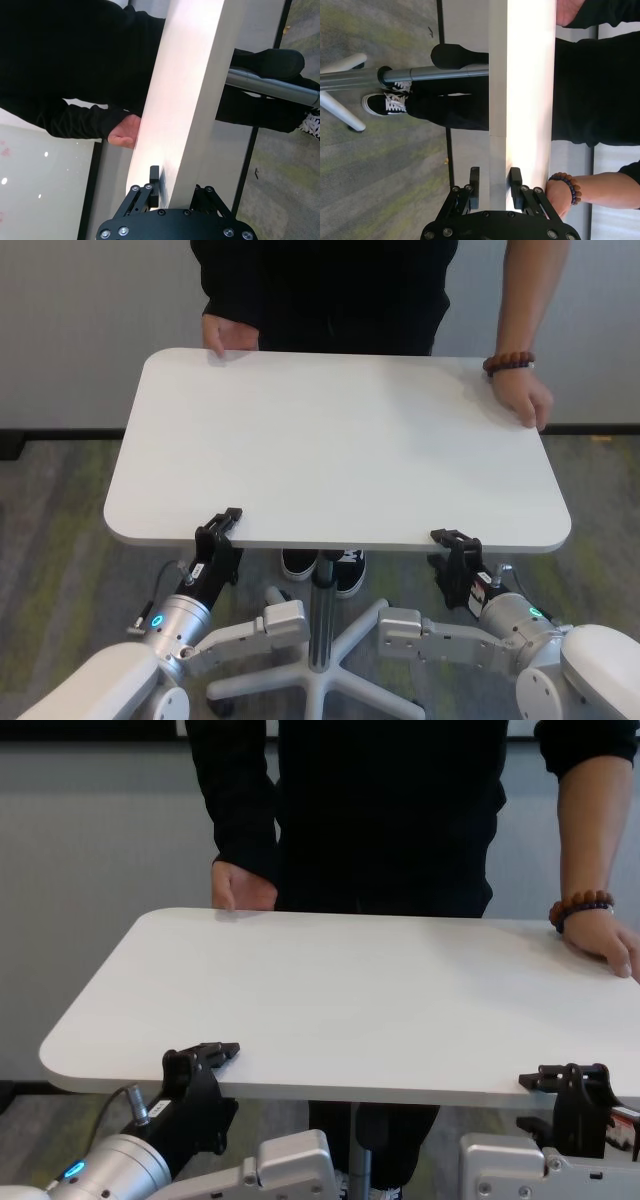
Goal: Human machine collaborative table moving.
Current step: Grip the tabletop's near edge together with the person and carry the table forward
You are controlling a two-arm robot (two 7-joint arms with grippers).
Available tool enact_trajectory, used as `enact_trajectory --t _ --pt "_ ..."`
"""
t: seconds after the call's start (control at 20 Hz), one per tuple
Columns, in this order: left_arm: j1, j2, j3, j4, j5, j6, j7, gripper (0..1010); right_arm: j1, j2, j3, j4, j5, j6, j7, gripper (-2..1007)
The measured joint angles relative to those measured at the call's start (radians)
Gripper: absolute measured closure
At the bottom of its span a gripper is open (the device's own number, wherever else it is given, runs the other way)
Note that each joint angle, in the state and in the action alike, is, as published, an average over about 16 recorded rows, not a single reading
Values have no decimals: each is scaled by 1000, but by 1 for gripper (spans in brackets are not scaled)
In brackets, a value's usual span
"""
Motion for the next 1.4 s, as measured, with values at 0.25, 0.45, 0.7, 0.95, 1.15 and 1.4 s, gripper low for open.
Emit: enact_trajectory --t 0.25,0.45,0.7,0.95,1.15,1.4 --pt "1 0 1 -1 0 0 0 728 2 0 -2 6 6 -3 3 659" --pt "2 2 1 -3 0 1 0 728 5 0 -4 10 10 -3 7 659" --pt "4 4 0 -6 0 1 0 727 8 0 -6 14 13 -3 10 659" --pt "4 5 0 -7 0 1 0 727 10 0 -7 16 14 0 13 659" --pt "5 5 0 -8 1 1 0 727 10 0 -8 16 14 1 14 659" --pt "5 5 0 -10 1 1 0 727 10 0 -8 16 14 1 14 659"
